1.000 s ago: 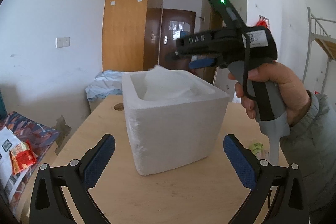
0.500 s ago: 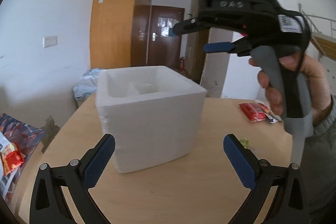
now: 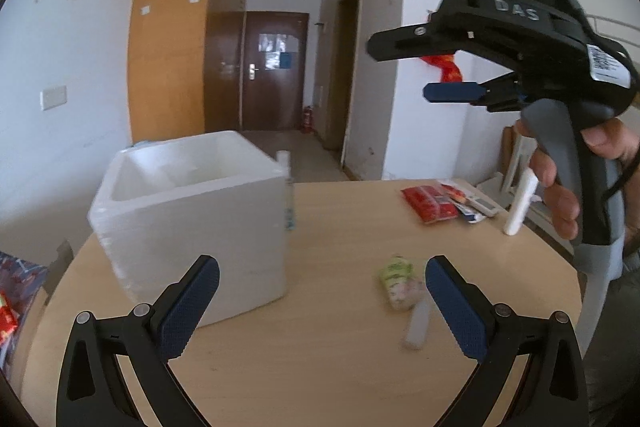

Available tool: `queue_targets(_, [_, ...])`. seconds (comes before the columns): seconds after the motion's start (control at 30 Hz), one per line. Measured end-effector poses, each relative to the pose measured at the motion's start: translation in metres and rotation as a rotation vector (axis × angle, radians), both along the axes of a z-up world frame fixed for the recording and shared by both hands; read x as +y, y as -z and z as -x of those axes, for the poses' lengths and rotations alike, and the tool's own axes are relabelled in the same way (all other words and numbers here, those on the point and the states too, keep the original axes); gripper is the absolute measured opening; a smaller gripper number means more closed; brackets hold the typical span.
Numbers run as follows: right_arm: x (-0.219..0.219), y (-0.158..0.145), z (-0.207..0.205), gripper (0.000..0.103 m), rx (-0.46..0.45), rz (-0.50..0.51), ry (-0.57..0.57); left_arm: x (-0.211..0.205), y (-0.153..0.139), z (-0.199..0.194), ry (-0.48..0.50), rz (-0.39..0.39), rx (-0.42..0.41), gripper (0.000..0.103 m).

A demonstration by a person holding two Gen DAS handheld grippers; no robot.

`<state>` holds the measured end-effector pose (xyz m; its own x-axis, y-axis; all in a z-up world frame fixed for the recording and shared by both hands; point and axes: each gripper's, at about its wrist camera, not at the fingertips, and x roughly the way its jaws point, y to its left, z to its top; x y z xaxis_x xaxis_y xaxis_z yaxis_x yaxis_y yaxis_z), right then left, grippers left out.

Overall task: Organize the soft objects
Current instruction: 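Move both tools toward the green tissue packet and white stick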

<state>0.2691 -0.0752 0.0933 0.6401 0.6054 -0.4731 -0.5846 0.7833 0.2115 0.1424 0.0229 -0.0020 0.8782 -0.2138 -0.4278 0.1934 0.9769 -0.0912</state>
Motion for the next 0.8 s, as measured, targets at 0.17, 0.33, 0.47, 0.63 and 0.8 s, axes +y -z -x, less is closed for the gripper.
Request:
queue_targets(0.17, [-0.032, -0.005, 0.018, 0.096, -0.028, -0.007, 0.064, -0.018, -0.002, 0.003, 0.047, 0.002, -0.004, 0.103])
queue_targets(0.33, [-0.052, -0.004, 0.033, 0.103, -0.048, 0.004, 0.109, -0.033, -0.007, 0.006, 0.072, 0.002, -0.019, 0.103])
queue_targets(0.47, [-0.068, -0.003, 0.047, 0.103, -0.080, 0.009, 0.152, -0.039, -0.010, 0.009, 0.080, 0.002, -0.027, 0.103])
queue_targets(0.63, [-0.086, 0.005, 0.062, 0.103, -0.082, 0.014, 0.180, -0.045, -0.014, 0.008, 0.088, 0.002, -0.037, 0.103])
queue_targets(0.8, [-0.103, 0.018, 0.077, 0.103, -0.066, 0.015, 0.210, -0.049, -0.016, 0.008, 0.091, -0.003, -0.051, 0.103])
